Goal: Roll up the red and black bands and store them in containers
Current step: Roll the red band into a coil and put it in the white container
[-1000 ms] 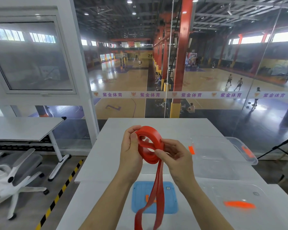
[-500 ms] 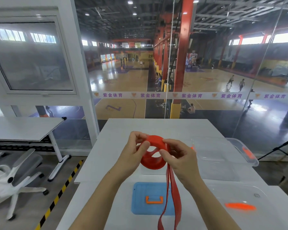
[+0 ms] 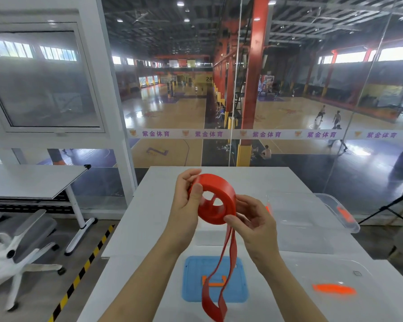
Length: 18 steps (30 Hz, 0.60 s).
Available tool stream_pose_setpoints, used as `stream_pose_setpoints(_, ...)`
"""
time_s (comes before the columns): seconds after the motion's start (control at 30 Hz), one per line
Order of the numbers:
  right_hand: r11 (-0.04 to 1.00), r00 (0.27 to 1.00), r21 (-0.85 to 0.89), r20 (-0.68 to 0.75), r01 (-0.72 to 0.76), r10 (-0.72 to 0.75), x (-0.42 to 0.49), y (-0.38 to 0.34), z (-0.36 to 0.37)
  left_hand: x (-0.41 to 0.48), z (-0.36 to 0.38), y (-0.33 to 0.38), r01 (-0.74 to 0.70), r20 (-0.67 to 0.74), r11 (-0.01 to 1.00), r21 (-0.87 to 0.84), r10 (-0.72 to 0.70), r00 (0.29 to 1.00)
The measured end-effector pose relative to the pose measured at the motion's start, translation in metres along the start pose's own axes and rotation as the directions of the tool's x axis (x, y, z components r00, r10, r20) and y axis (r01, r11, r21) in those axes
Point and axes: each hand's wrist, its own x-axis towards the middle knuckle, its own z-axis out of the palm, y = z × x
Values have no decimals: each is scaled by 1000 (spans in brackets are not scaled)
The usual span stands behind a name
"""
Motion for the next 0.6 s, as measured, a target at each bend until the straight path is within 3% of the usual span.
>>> stream_pose_setpoints(0.13, 998, 999, -70, -54, 1, -4, 1, -2, 1, 0, -4, -8, 39, 52, 999, 34, -41, 998)
stream_pose_setpoints(0.4, 989, 999, -147, -22, -29, 26, 10, 1, -8, 8, -27, -9, 64, 260, 953, 297, -145, 955)
stream_pose_setpoints(0.5, 980, 999, -197, 41, -15, 23, 10, 0, -8, 9, -24, -1, -4, 291, 890, 455, -145, 946)
stream_pose_setpoints(0.6, 978, 997, -208, 73, 8, 7, 8, -2, -7, 9, -19, 2, -161, 379, 802, 575, -87, 921)
